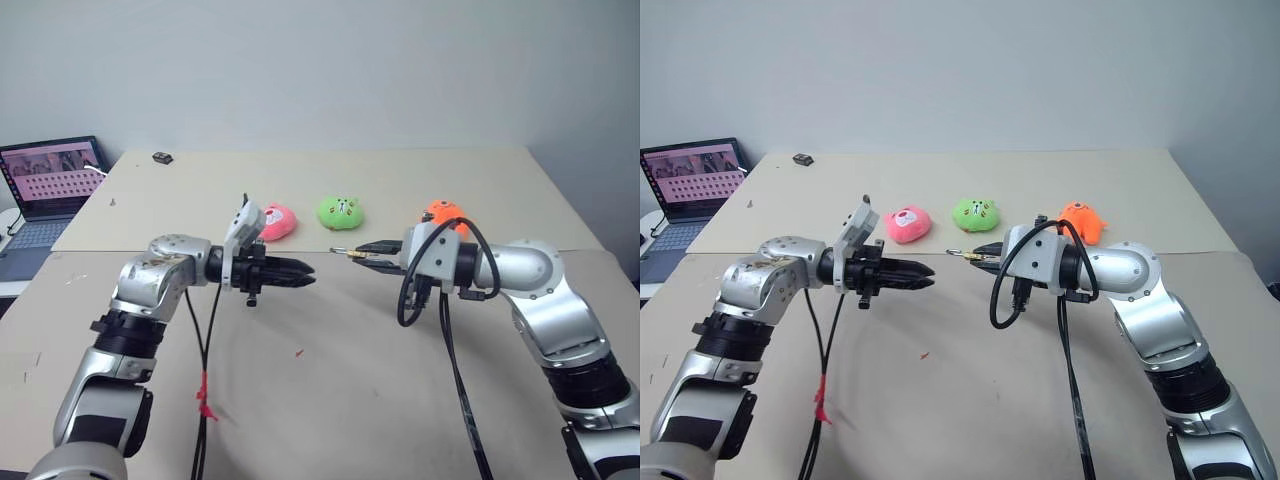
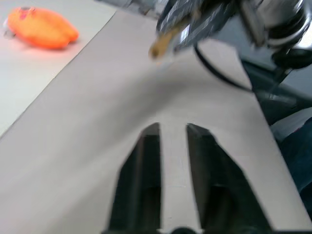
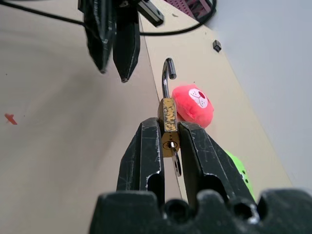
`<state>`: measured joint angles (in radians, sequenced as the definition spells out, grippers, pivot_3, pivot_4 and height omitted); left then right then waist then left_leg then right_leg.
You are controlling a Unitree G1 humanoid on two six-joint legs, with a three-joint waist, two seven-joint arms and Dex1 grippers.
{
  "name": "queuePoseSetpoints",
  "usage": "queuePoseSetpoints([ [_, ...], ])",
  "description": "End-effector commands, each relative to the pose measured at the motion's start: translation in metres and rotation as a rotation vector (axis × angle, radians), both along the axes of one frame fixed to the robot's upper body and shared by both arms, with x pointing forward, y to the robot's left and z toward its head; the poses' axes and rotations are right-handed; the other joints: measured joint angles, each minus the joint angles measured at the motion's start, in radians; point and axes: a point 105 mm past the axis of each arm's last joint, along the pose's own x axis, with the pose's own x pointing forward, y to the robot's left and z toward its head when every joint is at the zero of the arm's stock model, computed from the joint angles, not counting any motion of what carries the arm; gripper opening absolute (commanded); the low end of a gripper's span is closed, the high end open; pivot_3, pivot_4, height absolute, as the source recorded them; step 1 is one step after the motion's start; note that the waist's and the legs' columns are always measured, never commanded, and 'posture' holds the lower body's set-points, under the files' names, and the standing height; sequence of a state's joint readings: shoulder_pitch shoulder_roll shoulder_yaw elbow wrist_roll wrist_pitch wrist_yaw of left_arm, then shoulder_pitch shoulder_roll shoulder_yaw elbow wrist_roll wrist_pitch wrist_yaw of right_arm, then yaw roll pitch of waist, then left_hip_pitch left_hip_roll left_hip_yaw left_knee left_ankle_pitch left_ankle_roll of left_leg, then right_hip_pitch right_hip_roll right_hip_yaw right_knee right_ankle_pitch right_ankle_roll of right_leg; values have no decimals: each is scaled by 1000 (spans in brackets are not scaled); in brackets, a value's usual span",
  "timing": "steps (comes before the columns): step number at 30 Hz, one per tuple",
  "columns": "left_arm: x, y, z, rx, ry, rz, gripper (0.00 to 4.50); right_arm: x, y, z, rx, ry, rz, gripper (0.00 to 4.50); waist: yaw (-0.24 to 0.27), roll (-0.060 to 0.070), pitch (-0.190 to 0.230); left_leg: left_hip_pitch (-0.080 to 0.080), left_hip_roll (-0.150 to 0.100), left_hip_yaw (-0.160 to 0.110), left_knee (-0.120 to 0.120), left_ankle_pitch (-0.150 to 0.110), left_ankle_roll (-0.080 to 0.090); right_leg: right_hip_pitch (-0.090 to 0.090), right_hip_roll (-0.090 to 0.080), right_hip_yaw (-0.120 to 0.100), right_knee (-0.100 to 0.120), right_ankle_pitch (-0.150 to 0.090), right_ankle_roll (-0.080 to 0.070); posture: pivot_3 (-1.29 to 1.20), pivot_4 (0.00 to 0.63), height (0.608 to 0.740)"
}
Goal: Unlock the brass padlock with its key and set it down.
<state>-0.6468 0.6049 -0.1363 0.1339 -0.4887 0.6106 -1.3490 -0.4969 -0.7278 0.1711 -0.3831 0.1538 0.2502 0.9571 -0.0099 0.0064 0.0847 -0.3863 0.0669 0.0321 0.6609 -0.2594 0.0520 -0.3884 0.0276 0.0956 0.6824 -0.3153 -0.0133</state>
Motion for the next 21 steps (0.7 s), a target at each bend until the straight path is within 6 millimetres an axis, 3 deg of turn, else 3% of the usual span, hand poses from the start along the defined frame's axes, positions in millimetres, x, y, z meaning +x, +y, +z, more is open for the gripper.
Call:
queuePoseSetpoints([
  [1, 1, 2, 28, -29, -132, -2, 2706, -12, 6, 11, 14, -25, 47, 153, 7, 0, 0, 0, 0, 0, 0, 0, 0, 0, 0, 0, 0, 0, 0, 0, 150, 650],
  [6, 2, 4, 51, -27, -225, -2, 4458, -16, 10, -9, -19, 10, 74, 153, 12, 0, 0, -1, -1, 0, 0, 0, 0, 0, 0, 0, -1, 0, 0, 0, 150, 650],
  [9, 1, 8, 59, 9, -302, 7, 4458, -16, 12, -22, -41, 23, 84, 153, 11, 0, 0, -1, 0, 0, 0, 0, 0, 0, 0, 0, -1, 0, 0, 0, 150, 650],
  [14, -1, 25, 49, 199, -457, 0, 4458, -11, 14, -53, -62, 108, 86, 153, -1, -1, 0, 0, 0, 0, 0, 0, 0, 0, 0, 0, 0, 0, 0, 0, 150, 650],
  [18, 0, 27, 52, 200, -517, 31, 4458, -5, 18, -77, -93, 135, 96, 153, -1, -1, 1, 1, 0, 1, 0, 0, 0, 0, 0, 0, 0, 0, 0, 0, 150, 650],
  [21, -3, 26, 49, 209, -534, 34, 4458, 3, 24, -86, -133, 61, 117, 153, -1, -3, 2, 0, 0, 1, 0, 0, 0, 0, 0, 0, 0, 0, 0, 0, 150, 650],
])
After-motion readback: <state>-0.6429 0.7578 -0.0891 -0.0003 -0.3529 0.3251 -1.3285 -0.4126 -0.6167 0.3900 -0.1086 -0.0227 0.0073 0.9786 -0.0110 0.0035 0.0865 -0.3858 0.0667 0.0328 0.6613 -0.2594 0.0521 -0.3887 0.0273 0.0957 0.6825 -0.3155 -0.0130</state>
